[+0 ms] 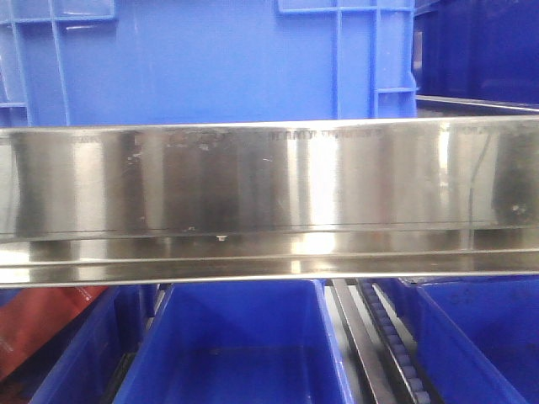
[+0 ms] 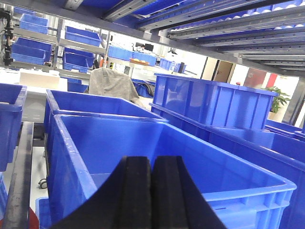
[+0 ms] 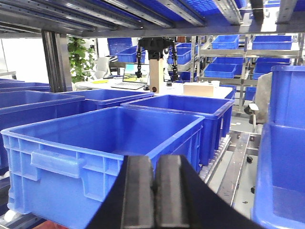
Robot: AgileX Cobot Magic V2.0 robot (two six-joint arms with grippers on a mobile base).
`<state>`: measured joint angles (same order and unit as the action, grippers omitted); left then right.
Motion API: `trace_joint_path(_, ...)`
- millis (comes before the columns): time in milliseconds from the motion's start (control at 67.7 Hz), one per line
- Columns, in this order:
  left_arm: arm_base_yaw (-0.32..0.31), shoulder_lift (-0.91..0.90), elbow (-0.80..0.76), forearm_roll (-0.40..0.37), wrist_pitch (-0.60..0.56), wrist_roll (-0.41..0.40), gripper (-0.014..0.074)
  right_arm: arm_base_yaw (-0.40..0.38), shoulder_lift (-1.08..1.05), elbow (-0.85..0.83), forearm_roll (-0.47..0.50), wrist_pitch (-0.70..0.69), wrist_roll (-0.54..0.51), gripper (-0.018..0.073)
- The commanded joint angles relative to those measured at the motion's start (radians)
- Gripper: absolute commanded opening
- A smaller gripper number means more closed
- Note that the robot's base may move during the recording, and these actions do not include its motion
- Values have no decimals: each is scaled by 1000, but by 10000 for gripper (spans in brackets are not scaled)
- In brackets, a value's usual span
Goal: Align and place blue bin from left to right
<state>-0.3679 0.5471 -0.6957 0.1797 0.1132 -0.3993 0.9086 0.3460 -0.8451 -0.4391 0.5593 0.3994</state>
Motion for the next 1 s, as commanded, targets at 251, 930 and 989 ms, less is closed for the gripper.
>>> trace_joint_path(251,-4,-3,-2,7,-26,2,-111,2,-2,0,-10,-15,-9,-85)
trace_joint_path(930,-4,-3,-2,7,-26,2,-111,-4,-50,11,-10,-64,-9,-85)
trace_joint_path(989,-4,-3,-2,7,-26,2,-111,-36,-51,11,-10,-109,-61,-85)
